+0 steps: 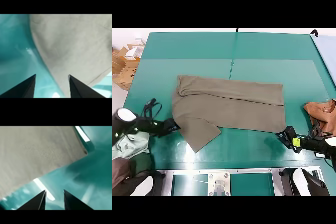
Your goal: Fold the shirts.
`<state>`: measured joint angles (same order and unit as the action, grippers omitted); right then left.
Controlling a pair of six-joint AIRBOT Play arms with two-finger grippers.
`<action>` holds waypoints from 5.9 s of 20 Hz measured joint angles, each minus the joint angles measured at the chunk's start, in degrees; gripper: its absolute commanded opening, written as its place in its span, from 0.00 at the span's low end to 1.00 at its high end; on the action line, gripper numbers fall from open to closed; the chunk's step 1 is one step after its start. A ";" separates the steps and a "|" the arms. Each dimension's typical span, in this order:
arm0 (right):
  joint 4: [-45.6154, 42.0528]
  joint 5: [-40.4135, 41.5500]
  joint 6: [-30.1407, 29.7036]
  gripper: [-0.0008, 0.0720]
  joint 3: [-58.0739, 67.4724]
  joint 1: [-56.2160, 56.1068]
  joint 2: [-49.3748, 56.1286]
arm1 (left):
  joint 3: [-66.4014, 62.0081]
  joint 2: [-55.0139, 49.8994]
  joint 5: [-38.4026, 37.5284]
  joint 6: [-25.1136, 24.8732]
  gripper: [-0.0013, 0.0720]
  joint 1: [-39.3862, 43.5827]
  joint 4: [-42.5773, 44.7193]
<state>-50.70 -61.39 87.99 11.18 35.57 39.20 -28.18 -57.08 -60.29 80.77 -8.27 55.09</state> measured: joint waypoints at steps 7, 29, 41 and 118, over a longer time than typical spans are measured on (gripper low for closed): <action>11.15 13.84 0.28 0.48 -3.37 -3.63 5.60 | 9.09 -2.73 10.71 -5.62 0.24 1.79 -15.12; -8.02 -5.46 5.88 0.03 24.28 -7.23 11.76 | -11.74 6.51 -12.57 -0.39 0.05 5.60 -3.50; -2.45 4.11 5.95 0.03 48.85 -14.08 37.73 | -42.34 -24.41 -4.35 -3.34 0.05 5.64 -7.15; 10.58 18.08 0.04 0.65 91.93 -69.77 70.29 | -88.67 -44.98 -27.30 -5.22 0.05 4.63 7.54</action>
<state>-40.12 -43.31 88.03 103.11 -34.20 109.49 -116.86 -102.06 -87.59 75.55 -3.64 62.63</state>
